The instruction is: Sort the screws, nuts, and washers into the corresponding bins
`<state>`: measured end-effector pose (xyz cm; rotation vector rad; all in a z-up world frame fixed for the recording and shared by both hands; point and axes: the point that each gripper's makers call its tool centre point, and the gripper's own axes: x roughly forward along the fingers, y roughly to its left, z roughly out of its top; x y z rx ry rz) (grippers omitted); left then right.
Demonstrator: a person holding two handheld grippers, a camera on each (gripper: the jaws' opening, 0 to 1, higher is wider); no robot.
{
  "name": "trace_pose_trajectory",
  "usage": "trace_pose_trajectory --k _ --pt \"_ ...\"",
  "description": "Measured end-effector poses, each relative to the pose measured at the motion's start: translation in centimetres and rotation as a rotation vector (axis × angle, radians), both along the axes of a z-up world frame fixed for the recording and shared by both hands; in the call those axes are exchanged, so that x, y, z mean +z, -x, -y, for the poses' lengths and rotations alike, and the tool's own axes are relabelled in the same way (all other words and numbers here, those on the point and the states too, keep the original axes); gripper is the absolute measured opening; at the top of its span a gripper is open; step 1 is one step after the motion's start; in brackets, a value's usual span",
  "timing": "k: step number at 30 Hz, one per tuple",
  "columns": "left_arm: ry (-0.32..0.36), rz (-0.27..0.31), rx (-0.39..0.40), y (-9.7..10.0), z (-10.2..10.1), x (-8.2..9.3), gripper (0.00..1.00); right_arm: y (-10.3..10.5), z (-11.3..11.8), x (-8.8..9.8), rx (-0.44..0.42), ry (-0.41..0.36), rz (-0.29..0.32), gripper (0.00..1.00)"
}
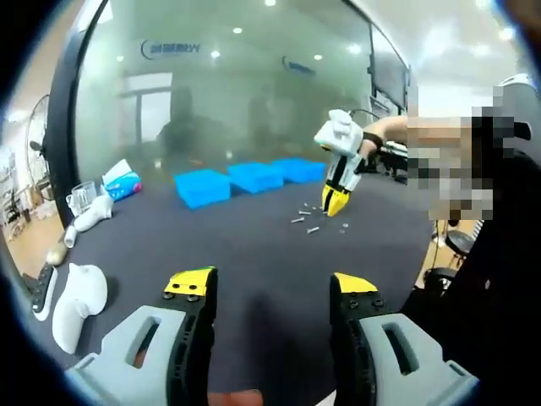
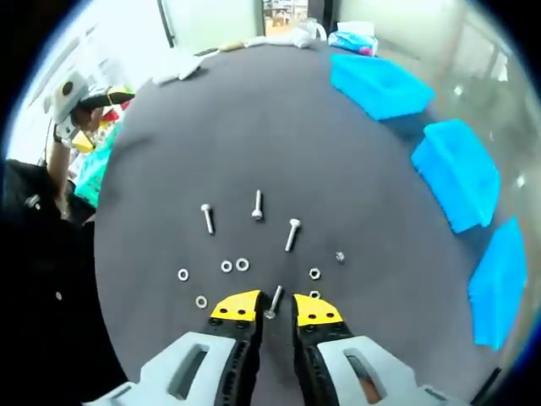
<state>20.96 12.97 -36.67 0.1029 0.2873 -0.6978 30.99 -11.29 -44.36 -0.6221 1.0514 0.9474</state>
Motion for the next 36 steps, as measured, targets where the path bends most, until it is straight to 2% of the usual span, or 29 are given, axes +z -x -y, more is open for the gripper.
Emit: trace_pose_trajectory --k 3,13,18,24,26,29,32,36 --pt "-0.002 -0.001 -0.001 0.0 0.0 -0.1 0.52 -0.1 0.0 0.0 -0.001 0.003 -0.004 0.02" --pt "0.006 0.006 0.004 0.0 0.0 0.2 0.52 0.3 0.1 0.1 -0.001 0.01 -0.02 0.01" --pt "0.016 0.013 0.019 -0.3 -0.2 0.6 0.51 1.0 -0.1 1.2 0.008 -0.035 0.007 0.01" --pt "0.035 0.031 0.041 -0.7 -0.4 1.3 0.51 1.8 0.0 3.5 -0.02 -0.156 0.077 0.01" --pt "0.039 0.036 0.047 -0.8 -0.5 1.5 0.51 2.0 0.3 4.3 -0.041 -0.202 0.117 0.01" --pt "0.047 0.047 0.055 -1.0 -0.6 1.9 0.51 2.4 1.4 5.7 -0.06 -0.249 0.188 0.01" --pt "0.057 0.06 0.048 -0.9 -0.4 2.3 0.52 3.0 2.4 7.3 -0.128 -0.339 0.241 0.01" --pt "0.063 0.067 0.043 -0.9 0.0 2.7 0.52 4.0 4.2 7.9 -0.179 -0.373 0.324 0.01"
